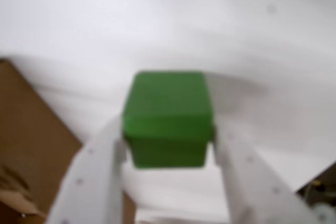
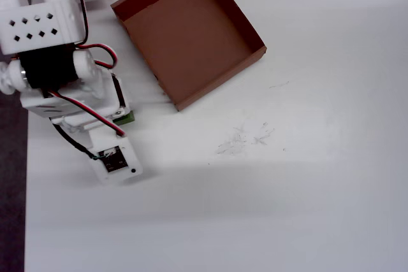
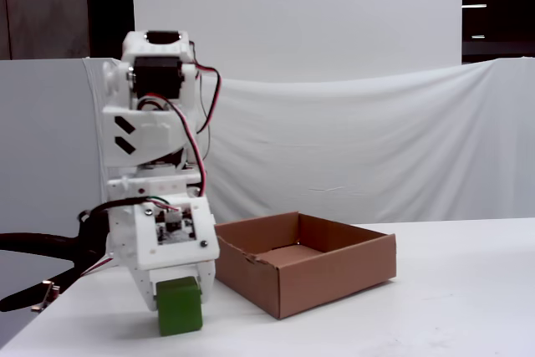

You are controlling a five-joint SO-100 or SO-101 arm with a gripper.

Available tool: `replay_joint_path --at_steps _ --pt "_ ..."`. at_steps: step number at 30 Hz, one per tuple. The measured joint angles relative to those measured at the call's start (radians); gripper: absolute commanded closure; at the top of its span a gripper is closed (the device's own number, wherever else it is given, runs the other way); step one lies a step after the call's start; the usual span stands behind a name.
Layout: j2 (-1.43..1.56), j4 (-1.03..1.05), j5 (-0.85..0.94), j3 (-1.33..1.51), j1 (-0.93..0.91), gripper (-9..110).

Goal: Grasp a green cube and put it in a box.

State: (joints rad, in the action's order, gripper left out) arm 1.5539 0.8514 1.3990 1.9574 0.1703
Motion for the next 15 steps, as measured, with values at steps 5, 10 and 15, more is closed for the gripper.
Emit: replay_joint_path --at_steps 5,10,15 --pt "0.000 0.000 0.000 0.000 0.002 88" --pt "0.092 0.081 0.000 0.000 -0.003 88" --pt "0.298 0.207 0.000 0.002 0.008 88"
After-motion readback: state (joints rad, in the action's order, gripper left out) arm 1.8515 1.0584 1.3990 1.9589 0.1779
